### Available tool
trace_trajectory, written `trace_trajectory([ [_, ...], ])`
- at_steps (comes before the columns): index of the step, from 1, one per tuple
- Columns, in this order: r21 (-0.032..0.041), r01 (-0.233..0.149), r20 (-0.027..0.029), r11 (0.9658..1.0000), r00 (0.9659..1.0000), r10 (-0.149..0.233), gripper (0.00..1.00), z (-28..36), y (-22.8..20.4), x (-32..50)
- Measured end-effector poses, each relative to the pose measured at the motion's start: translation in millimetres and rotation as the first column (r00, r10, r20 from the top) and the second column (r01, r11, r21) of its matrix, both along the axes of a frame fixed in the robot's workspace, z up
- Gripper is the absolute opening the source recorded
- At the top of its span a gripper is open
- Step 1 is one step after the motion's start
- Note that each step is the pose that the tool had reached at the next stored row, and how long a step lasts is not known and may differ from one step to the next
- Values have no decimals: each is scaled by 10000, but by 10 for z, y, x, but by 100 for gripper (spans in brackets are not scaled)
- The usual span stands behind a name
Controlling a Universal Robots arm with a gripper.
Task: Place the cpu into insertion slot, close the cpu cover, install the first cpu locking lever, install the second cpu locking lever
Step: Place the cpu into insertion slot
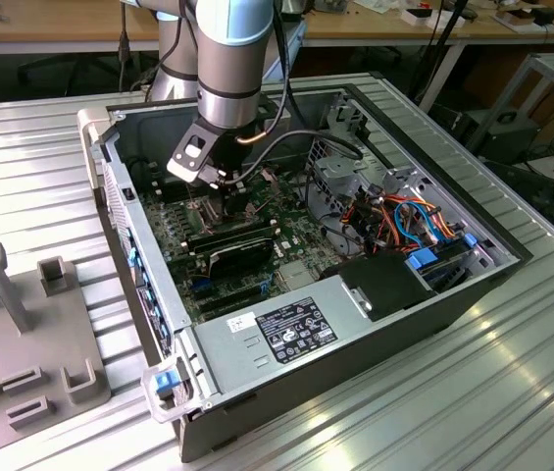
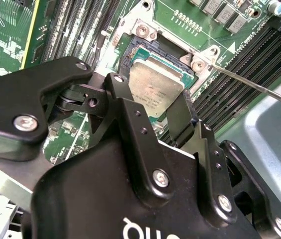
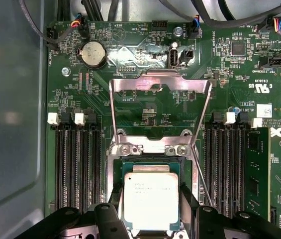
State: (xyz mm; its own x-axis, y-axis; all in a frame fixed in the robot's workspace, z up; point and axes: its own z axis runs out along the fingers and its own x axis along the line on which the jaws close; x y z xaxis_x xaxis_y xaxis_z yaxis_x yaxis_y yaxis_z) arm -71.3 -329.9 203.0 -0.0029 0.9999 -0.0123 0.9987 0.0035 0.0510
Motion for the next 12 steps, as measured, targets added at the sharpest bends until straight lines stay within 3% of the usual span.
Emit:
trace_trajectory([
  [12,2,0,1,10000,10000,0,54,-4,-19,-5],
])
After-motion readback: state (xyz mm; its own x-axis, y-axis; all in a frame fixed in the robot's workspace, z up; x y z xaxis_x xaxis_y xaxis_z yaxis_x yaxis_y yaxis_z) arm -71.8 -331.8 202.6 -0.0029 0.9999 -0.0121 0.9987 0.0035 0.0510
